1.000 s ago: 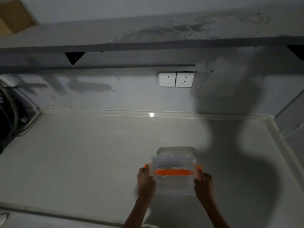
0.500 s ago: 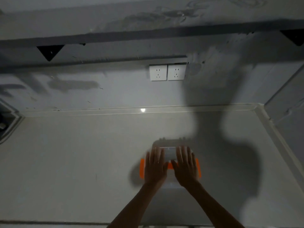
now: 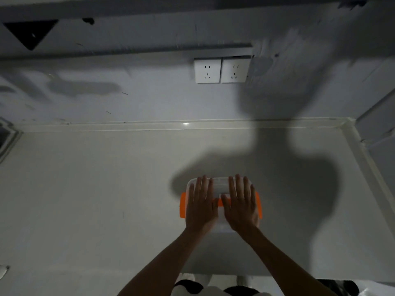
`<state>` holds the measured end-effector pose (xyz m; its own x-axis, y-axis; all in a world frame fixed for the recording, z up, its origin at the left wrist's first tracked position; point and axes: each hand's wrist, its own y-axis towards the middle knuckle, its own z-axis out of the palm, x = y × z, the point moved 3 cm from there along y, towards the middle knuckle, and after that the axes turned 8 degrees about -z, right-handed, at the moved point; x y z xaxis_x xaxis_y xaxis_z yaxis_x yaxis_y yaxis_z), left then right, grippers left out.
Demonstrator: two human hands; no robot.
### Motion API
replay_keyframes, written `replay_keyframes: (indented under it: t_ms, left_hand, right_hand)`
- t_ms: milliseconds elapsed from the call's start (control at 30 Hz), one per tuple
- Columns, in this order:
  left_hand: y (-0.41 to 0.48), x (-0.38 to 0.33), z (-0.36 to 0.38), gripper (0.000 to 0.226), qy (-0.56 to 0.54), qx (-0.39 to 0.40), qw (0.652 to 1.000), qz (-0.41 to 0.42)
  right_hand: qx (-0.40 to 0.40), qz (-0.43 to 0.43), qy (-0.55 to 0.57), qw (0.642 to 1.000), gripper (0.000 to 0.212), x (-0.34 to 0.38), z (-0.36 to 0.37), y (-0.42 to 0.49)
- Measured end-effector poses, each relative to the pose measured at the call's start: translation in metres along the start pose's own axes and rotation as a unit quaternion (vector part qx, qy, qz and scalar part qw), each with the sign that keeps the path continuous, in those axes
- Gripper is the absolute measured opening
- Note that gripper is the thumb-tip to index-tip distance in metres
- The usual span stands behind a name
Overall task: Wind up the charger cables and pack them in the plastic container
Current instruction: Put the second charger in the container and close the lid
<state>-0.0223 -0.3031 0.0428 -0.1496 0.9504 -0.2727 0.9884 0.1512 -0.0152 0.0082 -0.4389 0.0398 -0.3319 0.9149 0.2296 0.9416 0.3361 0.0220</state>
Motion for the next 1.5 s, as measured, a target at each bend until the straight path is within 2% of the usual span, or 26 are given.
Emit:
replay_keyframes:
  t_ms: [133,233,300,333,400,433,500,533,600,633,667,700,733,767,833,900,967,1067,1167,1233,1300,1333,1367,1467,1500]
  left_hand:
    - [0.003,0.007,0.005,0.058,0.009,0.052,0.999,0.003]
    - [0.017,0.018,0.003,0.08,-0.042,0.077,0.996,0.01]
    - [0.013,0.027,-0.006,0.103,-0.115,0.057,0.992,0.004]
    - [0.008,0.032,-0.011,0.107,-0.136,0.035,0.99,-0.019]
    - [-0.007,0.042,-0.018,0.11,-0.164,-0.012,0.982,-0.097]
    - [-0.016,0.046,-0.019,0.117,-0.192,-0.021,0.971,-0.14]
    - [-0.033,0.054,-0.01,0.133,-0.287,0.035,0.921,-0.261]
    - [-0.042,0.056,-0.005,0.131,-0.355,0.075,0.87,-0.334]
    - [-0.055,0.055,0.002,0.115,-0.48,0.126,0.762,-0.417]
    - [-0.06,0.055,0.006,0.102,-0.521,0.146,0.727,-0.422]
    - [-0.064,0.055,0.011,0.084,-0.549,0.157,0.711,-0.409]
    - [-0.068,0.055,0.015,0.069,-0.567,0.15,0.705,-0.398]
    - [-0.07,0.053,0.018,0.061,-0.592,0.121,0.695,-0.39]
    - [-0.071,0.051,0.016,0.055,-0.601,0.073,0.699,-0.381]
    - [-0.071,0.043,0.006,0.046,-0.577,-0.036,0.726,-0.372]
    - [-0.072,0.033,-0.005,0.031,-0.549,-0.089,0.755,-0.347]
    - [-0.073,0.03,-0.009,0.026,-0.523,-0.104,0.777,-0.334]
    - [-0.072,0.033,-0.007,0.03,-0.493,-0.108,0.795,-0.338]
    - [-0.07,0.031,-0.009,0.029,-0.471,-0.109,0.806,-0.342]
    - [-0.07,0.03,-0.009,0.028,-0.462,-0.111,0.814,-0.333]
    - [-0.071,0.031,-0.008,0.027,-0.458,-0.112,0.821,-0.323]
    - [-0.072,0.031,-0.007,0.027,-0.462,-0.111,0.819,-0.322]
    - [-0.072,0.031,-0.007,0.027,-0.466,-0.115,0.818,-0.319]
    - [-0.072,0.028,-0.01,0.025,-0.461,-0.114,0.827,-0.301]
    - [-0.072,0.027,-0.012,0.028,-0.463,-0.11,0.827,-0.299]
  right_hand:
    - [0.036,-0.003,0.031,0.999,0.067,-0.003,-0.002,0.0]
    - [0.053,-0.028,0.113,0.992,0.08,-0.013,-0.005,0.008]
    - [0.011,-0.019,0.229,0.973,0.082,-0.022,-0.016,0.008]
    - [-0.027,-0.009,0.271,0.962,0.079,-0.029,-0.02,0.006]
    - [-0.097,0.008,0.306,0.947,0.076,-0.042,-0.027,-0.008]
    - [-0.105,0.03,0.313,0.943,0.079,-0.047,-0.026,-0.019]
    - [-0.063,0.138,0.36,0.92,0.093,-0.057,-0.008,-0.042]
    - [-0.028,0.211,0.399,0.892,0.104,-0.061,0.003,-0.053]
    - [0.02,0.317,0.508,0.801,0.126,-0.06,0.018,-0.066]
    - [0.033,0.344,0.564,0.75,0.126,-0.055,0.02,-0.069]
    - [0.036,0.352,0.612,0.707,0.121,-0.052,0.022,-0.07]
    - [0.032,0.351,0.642,0.68,0.111,-0.048,0.019,-0.071]
    - [0.028,0.347,0.656,0.67,0.103,-0.046,0.017,-0.071]
    - [0.024,0.344,0.655,0.673,0.101,-0.045,0.016,-0.072]
    - [0.026,0.339,0.638,0.69,0.105,-0.049,0.015,-0.072]
    - [0.018,0.329,0.626,0.707,0.107,-0.052,0.012,-0.07]
    - [0.019,0.322,0.634,0.703,0.106,-0.052,0.013,-0.069]
    - [0.017,0.337,0.639,0.691,0.106,-0.053,0.014,-0.07]
    - [0.022,0.316,0.635,0.704,0.094,-0.05,0.012,-0.069]
    - [0.019,0.318,0.634,0.705,0.106,-0.049,0.012,-0.069]
    - [0.007,0.339,0.642,0.688,0.112,-0.052,0.018,-0.068]
    - [0.003,0.34,0.639,0.69,0.109,-0.051,0.018,-0.068]
    - [-0.005,0.33,0.626,0.707,0.103,-0.05,0.016,-0.068]
    - [-0.092,0.284,0.576,0.761,0.058,-0.044,0.002,-0.066]
    - [-0.122,0.277,0.563,0.769,0.053,-0.043,0.0,-0.065]
